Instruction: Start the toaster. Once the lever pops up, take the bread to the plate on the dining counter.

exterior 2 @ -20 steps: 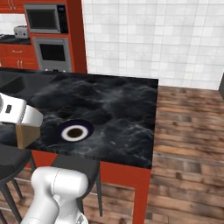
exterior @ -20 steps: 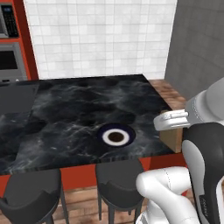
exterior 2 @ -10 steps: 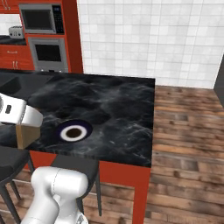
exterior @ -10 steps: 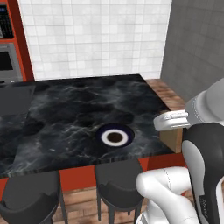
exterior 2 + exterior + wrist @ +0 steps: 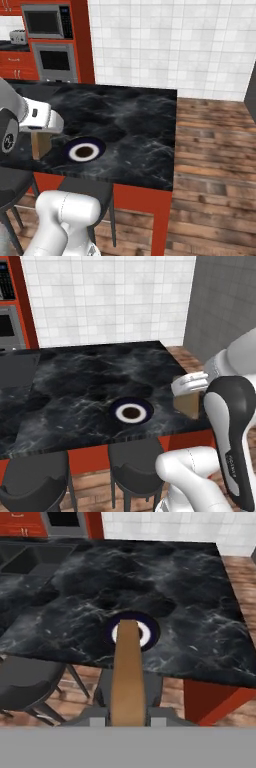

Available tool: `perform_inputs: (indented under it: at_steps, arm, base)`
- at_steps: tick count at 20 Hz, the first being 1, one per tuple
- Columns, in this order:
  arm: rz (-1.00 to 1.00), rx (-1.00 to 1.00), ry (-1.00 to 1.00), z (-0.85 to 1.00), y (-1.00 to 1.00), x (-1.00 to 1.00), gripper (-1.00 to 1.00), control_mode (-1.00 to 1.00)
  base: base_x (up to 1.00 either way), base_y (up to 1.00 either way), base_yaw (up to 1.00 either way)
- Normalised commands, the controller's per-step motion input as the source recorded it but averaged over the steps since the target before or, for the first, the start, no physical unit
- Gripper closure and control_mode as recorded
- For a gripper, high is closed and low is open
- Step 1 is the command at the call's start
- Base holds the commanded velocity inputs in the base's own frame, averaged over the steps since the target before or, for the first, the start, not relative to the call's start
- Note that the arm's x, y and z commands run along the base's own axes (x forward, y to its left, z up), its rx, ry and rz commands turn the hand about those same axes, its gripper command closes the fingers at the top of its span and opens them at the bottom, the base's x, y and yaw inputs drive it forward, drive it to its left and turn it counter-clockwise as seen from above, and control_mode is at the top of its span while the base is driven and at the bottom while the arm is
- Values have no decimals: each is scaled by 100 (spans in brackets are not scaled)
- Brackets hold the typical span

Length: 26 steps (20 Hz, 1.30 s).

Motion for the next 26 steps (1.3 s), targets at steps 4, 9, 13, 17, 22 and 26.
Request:
perform_inputs:
  at_steps: [4,9,13,17,22,26]
  arm:
    - [26,1,0,-24,-3,90,100,-100]
    - [16,0,0,-35,0,85,100,-100]
    - [11,0,0,-47,0,74,100,-100]
    - [11,1,0,-55,0,62,100,-100]
    - [13,2,-1,-52,0,54,100,-100]
    - [12,4,-1,-42,0,49,100,-100]
  base:
    - [0,0,0]
    - [0,0,0]
    - [0,0,0]
    - [0,0,0]
    - [0,0,0]
    - [0,0,0]
